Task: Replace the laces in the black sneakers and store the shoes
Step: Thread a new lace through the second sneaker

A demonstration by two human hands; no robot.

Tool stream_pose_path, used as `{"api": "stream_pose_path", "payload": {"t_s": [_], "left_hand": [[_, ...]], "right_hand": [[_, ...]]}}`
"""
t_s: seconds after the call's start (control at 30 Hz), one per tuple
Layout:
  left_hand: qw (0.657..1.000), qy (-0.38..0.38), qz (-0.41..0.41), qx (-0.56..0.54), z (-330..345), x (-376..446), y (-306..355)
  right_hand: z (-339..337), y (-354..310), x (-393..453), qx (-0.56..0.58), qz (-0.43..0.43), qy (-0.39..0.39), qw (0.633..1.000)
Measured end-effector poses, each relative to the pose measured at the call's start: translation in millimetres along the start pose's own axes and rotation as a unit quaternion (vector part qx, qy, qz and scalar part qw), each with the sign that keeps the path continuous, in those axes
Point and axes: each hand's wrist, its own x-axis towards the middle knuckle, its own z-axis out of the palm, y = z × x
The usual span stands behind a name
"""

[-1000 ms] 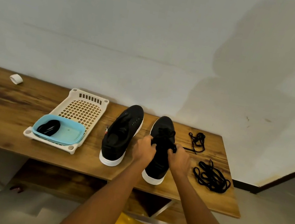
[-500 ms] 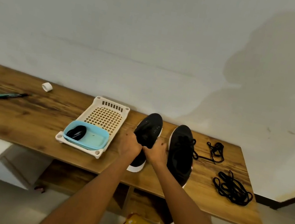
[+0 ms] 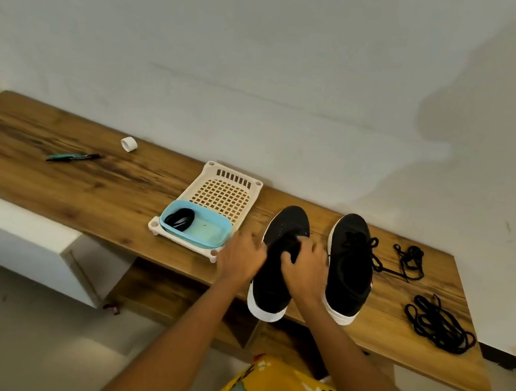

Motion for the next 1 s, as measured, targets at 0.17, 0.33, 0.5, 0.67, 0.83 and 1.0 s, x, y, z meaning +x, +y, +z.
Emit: {"api": "stream_pose_path", "payload": {"t_s": [0.17,0.33,0.5,0.67,0.83,1.0], "left_hand": [[0.978,0.116,-0.041,0.168,-42.5,44.3,-40.3],[0.937,0.039,-0.086,0.336,-61.4,80.5,-89.8],[0.921,0.03,-0.05,0.384,-59.6,93.1,-105.2],[0.972,0.108,0.063,0.201,-68.8,97.2,-86.7],[0.974,-0.03,0.153,-0.163,-102.3,86.1,-17.2],[0.924,-0.128,0.201,-0.3,-136.9,56.5,77.8]], "right_hand": [[19.4,-60.1,20.9,-0.022,-0.138,-0.011,0.99],[62.8,-99.0,41.1,0.038,-0.176,-0.074,0.981],[85.7,-107.1,43.6,0.064,-0.2,-0.092,0.973],[72.6,-97.6,42.9,0.139,-0.191,-0.097,0.967],[33.0,-95.5,50.9,0.28,-0.15,-0.114,0.941],[-32.8,-93.1,44.7,0.404,-0.082,-0.178,0.894]]}}
